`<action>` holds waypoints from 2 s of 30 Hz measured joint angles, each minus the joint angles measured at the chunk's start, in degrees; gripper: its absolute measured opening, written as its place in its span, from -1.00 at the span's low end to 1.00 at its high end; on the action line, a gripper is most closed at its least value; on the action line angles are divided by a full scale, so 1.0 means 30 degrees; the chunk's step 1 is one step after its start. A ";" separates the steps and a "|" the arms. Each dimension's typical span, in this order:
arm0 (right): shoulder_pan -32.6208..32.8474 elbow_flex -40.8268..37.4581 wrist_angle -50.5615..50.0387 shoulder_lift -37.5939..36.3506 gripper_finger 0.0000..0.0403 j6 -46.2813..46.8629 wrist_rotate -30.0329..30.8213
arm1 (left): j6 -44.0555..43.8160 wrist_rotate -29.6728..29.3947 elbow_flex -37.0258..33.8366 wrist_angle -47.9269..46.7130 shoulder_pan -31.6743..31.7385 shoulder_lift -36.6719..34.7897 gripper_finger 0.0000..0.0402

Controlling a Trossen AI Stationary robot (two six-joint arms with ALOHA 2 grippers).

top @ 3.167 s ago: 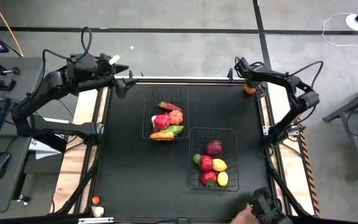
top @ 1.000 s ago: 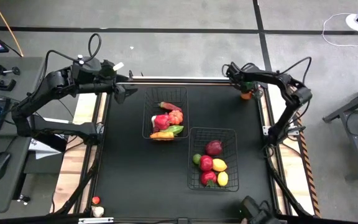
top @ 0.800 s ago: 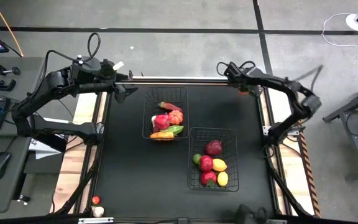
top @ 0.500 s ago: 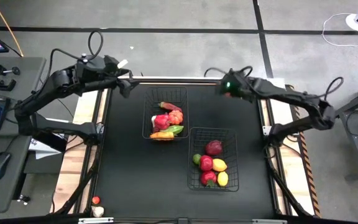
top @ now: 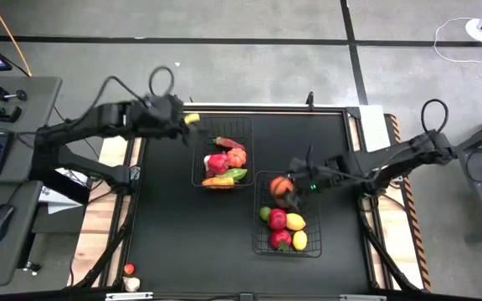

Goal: Sort produce into baskets
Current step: Put the orange into the bottom black wire basket

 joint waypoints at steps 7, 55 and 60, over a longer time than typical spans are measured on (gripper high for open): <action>0.1525 0.0000 0.0096 0.0007 0.47 -0.0098 0.0881 | -0.1253 -0.2418 0.0000 0.1117 -0.5038 0.1804 0.94; -0.1621 0.0007 0.1156 0.0160 0.55 0.2527 -0.4354 | 0.0118 -0.1917 0.0000 -0.3775 -1.0612 -0.0186 0.94; -0.1515 0.0015 0.1589 0.0153 0.58 0.1359 -0.5023 | 0.0303 -0.1446 0.0000 -0.3747 -1.0612 0.0466 0.94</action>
